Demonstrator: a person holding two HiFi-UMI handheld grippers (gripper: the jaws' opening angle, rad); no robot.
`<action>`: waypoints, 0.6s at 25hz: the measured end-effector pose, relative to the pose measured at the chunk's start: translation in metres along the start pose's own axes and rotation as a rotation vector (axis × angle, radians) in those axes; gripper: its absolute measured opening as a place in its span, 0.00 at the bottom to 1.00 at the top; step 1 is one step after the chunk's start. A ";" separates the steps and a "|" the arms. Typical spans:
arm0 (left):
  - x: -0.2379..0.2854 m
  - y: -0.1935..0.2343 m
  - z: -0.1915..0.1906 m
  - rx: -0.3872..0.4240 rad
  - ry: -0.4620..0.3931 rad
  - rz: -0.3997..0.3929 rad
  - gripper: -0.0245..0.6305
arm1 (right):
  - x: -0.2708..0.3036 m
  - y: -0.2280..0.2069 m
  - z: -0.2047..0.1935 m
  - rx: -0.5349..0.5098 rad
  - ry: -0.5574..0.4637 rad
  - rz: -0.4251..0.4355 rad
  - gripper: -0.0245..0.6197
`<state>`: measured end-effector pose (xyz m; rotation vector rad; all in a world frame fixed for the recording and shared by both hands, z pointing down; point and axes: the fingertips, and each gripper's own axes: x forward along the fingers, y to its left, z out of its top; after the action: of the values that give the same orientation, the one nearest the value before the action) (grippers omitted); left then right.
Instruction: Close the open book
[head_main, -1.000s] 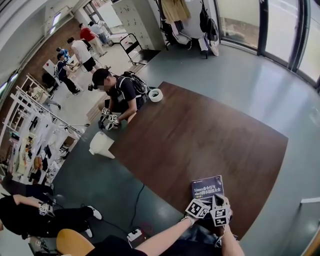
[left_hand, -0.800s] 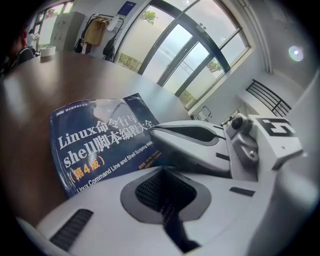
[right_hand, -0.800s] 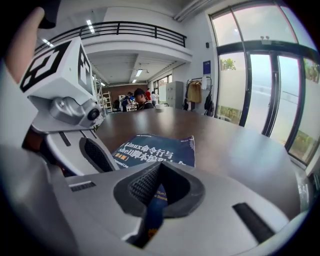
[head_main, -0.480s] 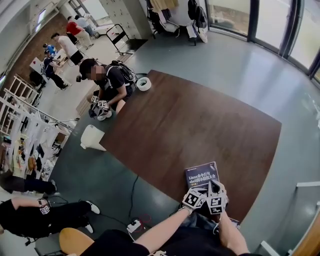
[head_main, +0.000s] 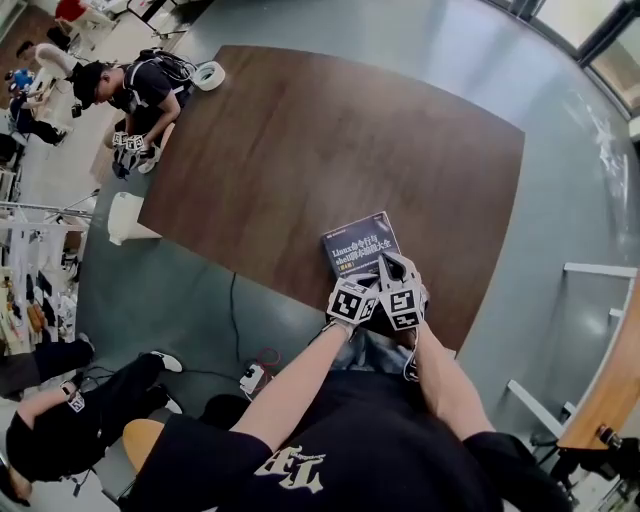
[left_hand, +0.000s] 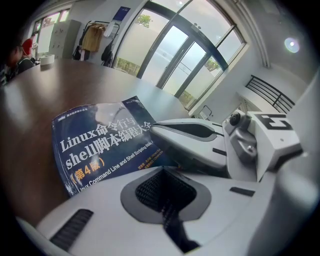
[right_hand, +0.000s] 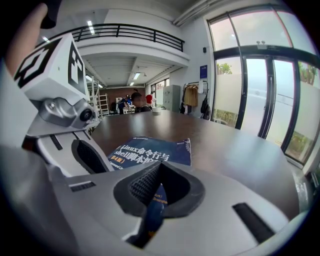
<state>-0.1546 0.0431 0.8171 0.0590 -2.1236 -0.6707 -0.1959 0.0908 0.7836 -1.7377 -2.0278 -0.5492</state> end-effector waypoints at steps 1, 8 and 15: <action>-0.003 -0.001 0.003 0.001 -0.005 0.000 0.04 | 0.000 0.001 0.000 -0.001 0.000 0.001 0.02; 0.001 -0.011 0.005 -0.019 -0.007 -0.020 0.04 | -0.006 -0.005 -0.004 -0.018 0.001 -0.007 0.02; 0.004 -0.013 0.005 0.009 -0.017 0.014 0.04 | -0.008 -0.005 -0.006 -0.019 -0.004 0.022 0.02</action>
<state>-0.1632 0.0336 0.8115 0.0439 -2.1414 -0.6557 -0.1991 0.0799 0.7840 -1.7715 -2.0094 -0.5597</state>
